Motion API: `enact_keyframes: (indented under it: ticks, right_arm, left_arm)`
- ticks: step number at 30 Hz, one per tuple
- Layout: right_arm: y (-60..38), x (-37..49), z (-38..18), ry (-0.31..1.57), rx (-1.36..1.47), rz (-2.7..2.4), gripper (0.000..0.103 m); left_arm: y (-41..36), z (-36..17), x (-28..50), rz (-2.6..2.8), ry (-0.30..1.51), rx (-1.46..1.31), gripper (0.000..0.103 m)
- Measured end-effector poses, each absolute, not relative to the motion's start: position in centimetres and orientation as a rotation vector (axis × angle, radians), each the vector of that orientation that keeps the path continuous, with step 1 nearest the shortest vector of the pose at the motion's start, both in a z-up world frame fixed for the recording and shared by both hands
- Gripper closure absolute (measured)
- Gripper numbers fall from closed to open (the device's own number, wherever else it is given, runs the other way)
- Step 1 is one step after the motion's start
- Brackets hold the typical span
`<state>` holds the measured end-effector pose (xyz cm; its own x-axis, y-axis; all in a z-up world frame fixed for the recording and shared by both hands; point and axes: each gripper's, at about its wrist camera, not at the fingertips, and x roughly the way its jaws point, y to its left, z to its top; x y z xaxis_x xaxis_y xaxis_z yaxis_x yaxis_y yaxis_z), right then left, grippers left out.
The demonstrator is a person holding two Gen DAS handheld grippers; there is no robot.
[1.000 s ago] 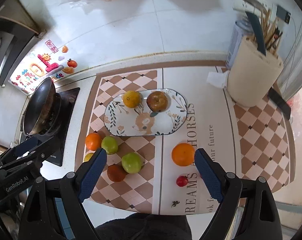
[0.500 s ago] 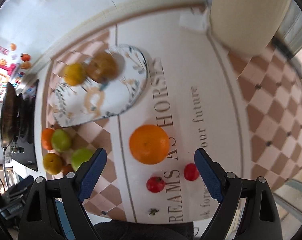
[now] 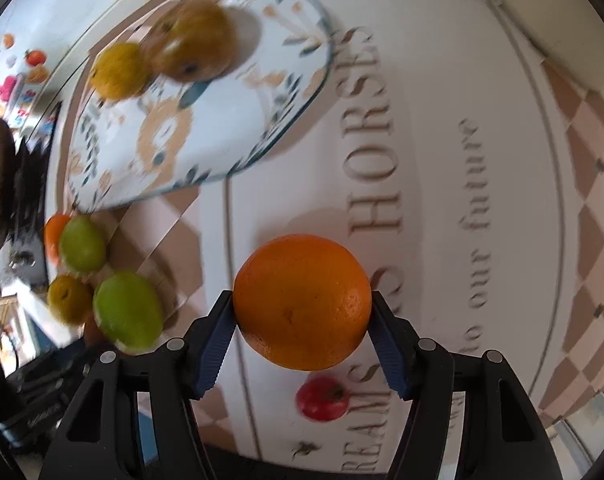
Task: Organize fruits
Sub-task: 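Grasp the red-brown orange with the left tool while the right tool grasps the large orange, then lower both oranges onto the floral plate and open both tools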
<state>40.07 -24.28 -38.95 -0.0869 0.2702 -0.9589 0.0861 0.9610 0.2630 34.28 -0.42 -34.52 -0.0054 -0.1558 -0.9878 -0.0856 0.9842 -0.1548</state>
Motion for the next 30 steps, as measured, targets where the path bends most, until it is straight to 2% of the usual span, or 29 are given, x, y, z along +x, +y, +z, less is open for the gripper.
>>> enact_keyframes:
  ticks: [13,21,30]
  right_arm:
    - [-22.6,38.2,-39.4,1.699,0.249,0.230,0.035]
    - [-22.0,37.7,-39.6,1.678,0.239,0.223,0.036]
    - [-22.4,39.7,-34.3,1.553,0.341,0.261,0.036]
  left_arm:
    - [-0.8,-34.8,34.1,-0.071,1.584,-0.159,0.050]
    - [-1.5,-34.5,35.1,-0.063,1.557,-0.123,0.052]
    - [-1.8,-26.6,35.9,-0.144,1.427,-0.159,0.052]
